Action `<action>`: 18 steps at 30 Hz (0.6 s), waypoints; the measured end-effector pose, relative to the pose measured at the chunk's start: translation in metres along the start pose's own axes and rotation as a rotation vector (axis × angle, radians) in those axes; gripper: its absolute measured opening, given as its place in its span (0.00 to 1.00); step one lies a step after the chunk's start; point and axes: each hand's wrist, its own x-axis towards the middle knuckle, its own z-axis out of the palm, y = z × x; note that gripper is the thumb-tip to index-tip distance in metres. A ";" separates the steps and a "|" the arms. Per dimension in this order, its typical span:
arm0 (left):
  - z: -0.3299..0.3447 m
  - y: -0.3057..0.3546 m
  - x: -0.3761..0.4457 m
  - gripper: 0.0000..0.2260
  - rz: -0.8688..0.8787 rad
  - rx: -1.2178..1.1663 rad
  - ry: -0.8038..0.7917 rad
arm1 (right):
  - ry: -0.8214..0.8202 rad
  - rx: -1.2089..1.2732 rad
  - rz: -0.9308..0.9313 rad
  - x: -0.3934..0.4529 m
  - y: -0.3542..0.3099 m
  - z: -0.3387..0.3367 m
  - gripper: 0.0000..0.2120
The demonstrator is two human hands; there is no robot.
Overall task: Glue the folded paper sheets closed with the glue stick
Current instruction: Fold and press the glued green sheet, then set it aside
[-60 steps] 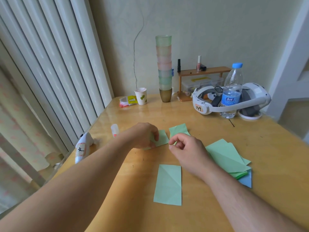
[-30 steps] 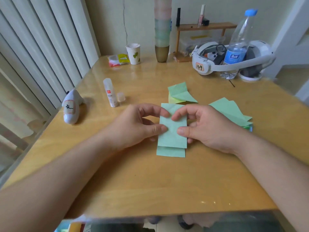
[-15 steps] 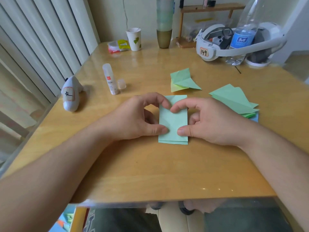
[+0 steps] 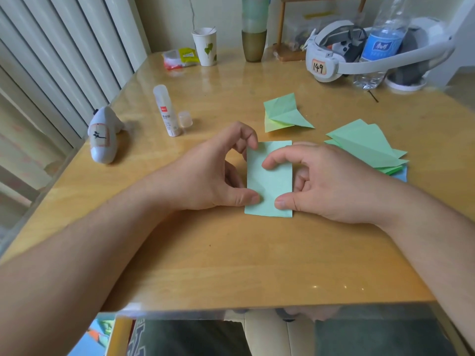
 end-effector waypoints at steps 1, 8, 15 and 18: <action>0.000 0.000 0.000 0.30 0.002 0.003 0.000 | -0.003 -0.001 0.000 0.000 0.000 0.000 0.24; 0.001 0.002 0.000 0.32 0.021 0.039 -0.003 | -0.004 -0.026 -0.012 0.000 0.001 0.001 0.25; 0.001 0.003 0.001 0.32 0.022 0.054 -0.010 | -0.007 -0.026 -0.024 0.000 0.002 0.002 0.25; 0.002 0.004 0.000 0.33 0.019 0.070 -0.013 | -0.006 -0.021 -0.032 0.000 0.002 0.002 0.25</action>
